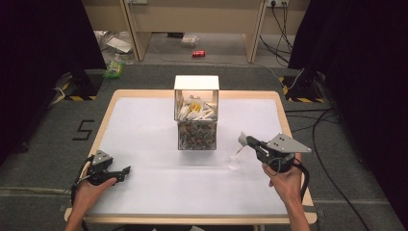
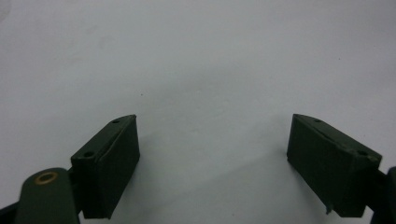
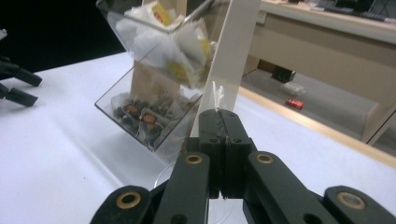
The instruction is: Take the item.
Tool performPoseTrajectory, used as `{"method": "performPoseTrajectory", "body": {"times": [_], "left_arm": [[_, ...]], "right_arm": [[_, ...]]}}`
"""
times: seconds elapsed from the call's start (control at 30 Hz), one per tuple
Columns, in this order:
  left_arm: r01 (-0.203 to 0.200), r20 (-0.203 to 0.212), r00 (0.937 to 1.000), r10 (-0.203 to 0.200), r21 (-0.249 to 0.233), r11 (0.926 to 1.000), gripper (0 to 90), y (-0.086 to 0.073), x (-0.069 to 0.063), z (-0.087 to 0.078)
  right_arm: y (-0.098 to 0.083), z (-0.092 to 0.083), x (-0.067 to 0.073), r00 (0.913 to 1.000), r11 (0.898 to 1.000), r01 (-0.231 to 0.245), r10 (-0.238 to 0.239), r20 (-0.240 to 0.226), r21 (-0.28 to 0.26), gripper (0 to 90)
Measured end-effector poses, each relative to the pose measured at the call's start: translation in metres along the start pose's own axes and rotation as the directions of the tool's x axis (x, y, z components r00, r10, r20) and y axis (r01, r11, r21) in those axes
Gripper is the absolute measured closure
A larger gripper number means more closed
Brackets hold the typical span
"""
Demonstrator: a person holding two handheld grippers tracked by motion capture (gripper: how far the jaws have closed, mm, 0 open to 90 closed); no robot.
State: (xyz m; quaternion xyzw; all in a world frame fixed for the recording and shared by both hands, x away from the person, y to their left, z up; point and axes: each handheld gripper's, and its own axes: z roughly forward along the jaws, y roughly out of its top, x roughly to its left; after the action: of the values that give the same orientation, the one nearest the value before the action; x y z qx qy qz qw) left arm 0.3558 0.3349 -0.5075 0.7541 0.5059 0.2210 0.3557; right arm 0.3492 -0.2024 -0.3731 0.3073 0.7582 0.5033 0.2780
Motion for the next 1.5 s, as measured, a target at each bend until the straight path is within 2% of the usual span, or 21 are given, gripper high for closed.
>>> {"method": "performPoseTrajectory", "body": {"times": [0.33, 0.87, 1.27, 1.5], "left_arm": [[0.000, 0.000, 1.0000, 0.000, 0.000, 1.0000, 16.1, 0.000, 0.000, 0.000], [0.000, -0.001, 1.0000, 0.000, 0.000, 1.0000, 16.1, 0.000, 0.000, 0.000], [0.000, -0.001, 1.0000, 0.000, 0.000, 1.0000, 16.1, 0.000, 0.000, 0.000], [0.000, -0.001, 1.0000, 0.000, 0.000, 1.0000, 16.1, 0.000, 0.000, 0.000]], "right_arm": [[-0.018, 0.020, 0.003, 0.9995, 0.997, -0.014, 0.016, -0.026, 0.072, 89.4], [-0.034, 0.033, 0.002, 0.9989, 0.991, -0.020, 0.025, -0.039, 0.131, 89.3], [-0.038, 0.039, 0.003, 0.9987, 0.989, -0.017, 0.024, -0.046, 0.149, 86.5], [-0.034, 0.035, 0.001, 0.9983, 0.992, -0.038, 0.043, -0.039, 0.120, 79.5]]}}
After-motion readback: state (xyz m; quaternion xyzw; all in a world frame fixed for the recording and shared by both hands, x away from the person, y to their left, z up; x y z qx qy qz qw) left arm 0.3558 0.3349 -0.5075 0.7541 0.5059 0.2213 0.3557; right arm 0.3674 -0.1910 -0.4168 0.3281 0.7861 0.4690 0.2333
